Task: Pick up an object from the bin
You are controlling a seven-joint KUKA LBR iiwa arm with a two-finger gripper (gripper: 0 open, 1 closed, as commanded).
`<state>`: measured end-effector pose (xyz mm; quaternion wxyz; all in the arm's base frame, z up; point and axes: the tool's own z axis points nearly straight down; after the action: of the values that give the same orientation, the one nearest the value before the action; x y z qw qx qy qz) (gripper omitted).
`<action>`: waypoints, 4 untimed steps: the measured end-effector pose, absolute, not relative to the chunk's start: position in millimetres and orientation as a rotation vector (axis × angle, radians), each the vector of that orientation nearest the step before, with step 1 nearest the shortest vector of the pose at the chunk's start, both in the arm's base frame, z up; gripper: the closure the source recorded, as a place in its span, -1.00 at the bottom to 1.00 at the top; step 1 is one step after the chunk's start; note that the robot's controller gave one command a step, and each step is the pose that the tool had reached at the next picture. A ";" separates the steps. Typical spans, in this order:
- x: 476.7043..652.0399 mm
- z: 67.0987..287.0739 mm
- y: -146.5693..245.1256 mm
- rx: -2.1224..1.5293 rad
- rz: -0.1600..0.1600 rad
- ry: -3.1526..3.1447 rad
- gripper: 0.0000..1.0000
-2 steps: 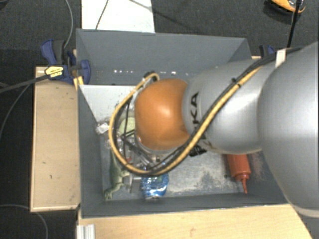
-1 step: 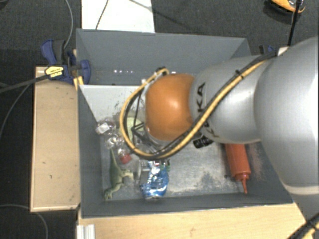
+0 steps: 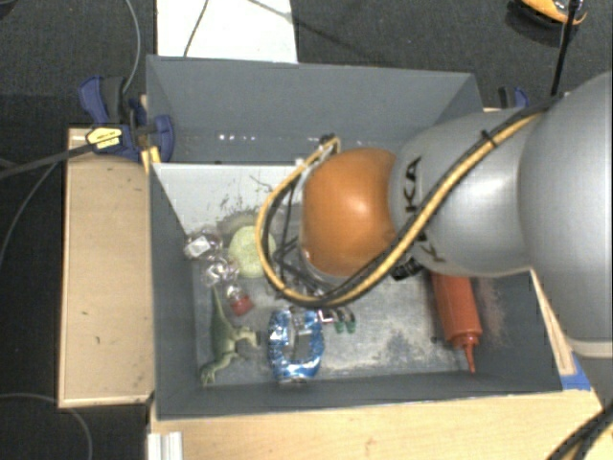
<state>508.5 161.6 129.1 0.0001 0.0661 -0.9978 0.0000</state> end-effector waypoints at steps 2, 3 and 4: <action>501.7 131.0 124.6 0.248 0.002 -3.130 -1.00; 504.8 99.7 134.0 0.421 -0.002 -3.118 -1.00; 510.3 76.1 136.6 0.674 0.005 -3.081 1.00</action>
Offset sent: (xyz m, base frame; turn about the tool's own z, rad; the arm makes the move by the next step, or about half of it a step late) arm -0.0120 0.0081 -0.0007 0.0255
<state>510.3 136.6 76.1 -0.0060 0.2137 -0.9769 0.0016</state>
